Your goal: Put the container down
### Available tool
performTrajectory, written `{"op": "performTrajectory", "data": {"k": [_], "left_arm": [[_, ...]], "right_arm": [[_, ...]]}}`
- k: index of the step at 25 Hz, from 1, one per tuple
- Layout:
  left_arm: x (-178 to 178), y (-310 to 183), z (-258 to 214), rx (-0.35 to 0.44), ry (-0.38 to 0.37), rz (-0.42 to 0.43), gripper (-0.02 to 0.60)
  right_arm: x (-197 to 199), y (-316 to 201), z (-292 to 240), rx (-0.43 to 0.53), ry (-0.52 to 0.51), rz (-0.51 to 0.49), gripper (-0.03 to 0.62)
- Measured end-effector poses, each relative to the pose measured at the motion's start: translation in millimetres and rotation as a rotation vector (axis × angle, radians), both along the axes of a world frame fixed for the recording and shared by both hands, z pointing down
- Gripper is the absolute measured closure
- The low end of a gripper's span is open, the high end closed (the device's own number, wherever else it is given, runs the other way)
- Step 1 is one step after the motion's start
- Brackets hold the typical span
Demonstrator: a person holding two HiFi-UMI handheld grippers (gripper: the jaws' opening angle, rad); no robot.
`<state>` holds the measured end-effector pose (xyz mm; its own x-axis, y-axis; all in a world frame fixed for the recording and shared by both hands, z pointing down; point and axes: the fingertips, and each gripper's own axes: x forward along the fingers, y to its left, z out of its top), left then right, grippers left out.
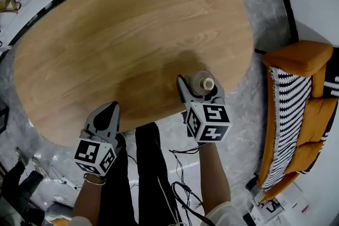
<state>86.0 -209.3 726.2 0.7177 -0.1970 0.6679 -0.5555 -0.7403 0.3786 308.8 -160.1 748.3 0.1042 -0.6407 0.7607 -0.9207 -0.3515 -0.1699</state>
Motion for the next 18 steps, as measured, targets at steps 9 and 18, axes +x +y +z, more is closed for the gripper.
{"op": "performTrajectory", "data": {"k": [9, 18], "left_arm": [[-0.7, 2.6, 3.8, -0.004, -0.001, 0.009, 0.574], [-0.2, 8.0, 3.1, -0.004, -0.002, 0.018, 0.574]], "right_arm": [[-4.2, -4.2, 11.6, -0.037, 0.007, -0.057, 0.24], [-10.2, -1.2, 19.4, -0.058, -0.002, -0.07, 0.24]]}}
